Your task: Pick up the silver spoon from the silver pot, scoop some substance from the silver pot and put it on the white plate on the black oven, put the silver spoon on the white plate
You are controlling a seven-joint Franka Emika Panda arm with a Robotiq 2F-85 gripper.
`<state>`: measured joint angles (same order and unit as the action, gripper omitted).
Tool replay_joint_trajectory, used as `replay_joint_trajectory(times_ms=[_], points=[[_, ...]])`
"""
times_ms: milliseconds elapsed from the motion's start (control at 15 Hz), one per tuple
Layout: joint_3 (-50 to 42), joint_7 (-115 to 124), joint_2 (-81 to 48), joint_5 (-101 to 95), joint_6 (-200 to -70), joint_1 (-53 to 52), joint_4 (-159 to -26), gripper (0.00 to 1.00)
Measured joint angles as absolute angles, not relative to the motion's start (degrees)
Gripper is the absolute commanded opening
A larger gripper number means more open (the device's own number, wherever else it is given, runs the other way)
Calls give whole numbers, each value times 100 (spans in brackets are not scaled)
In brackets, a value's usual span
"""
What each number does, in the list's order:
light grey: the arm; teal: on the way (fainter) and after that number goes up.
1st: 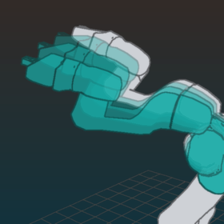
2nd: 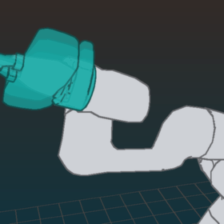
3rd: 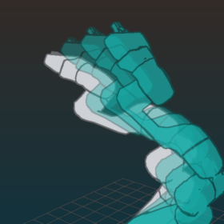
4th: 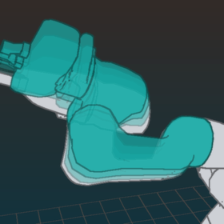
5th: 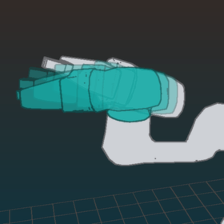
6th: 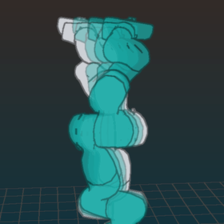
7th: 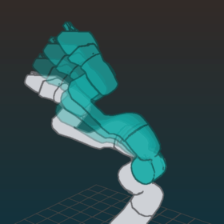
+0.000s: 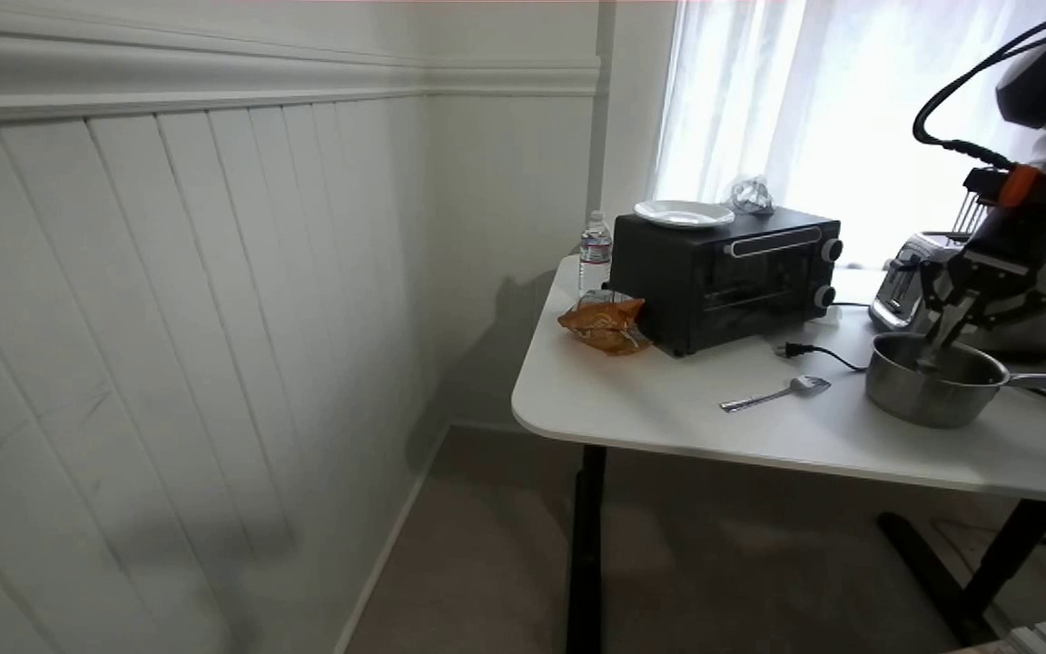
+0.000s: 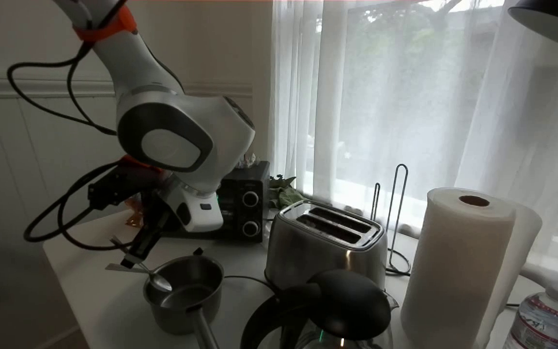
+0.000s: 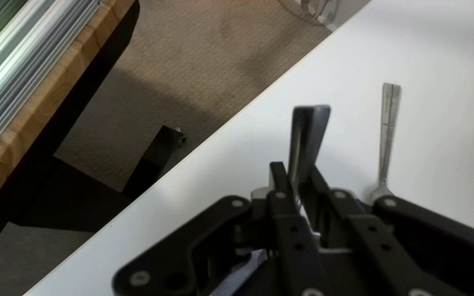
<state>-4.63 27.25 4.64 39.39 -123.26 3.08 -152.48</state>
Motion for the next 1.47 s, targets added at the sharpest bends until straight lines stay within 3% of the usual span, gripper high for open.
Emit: replay_joint_trajectory(times_ms=[667, 1467], points=[[-522, 2615, -285, 4170, -12440, 427, -14895, 3], [-238, 2618, -404, 3993, -13873, 110, -15059, 3]])
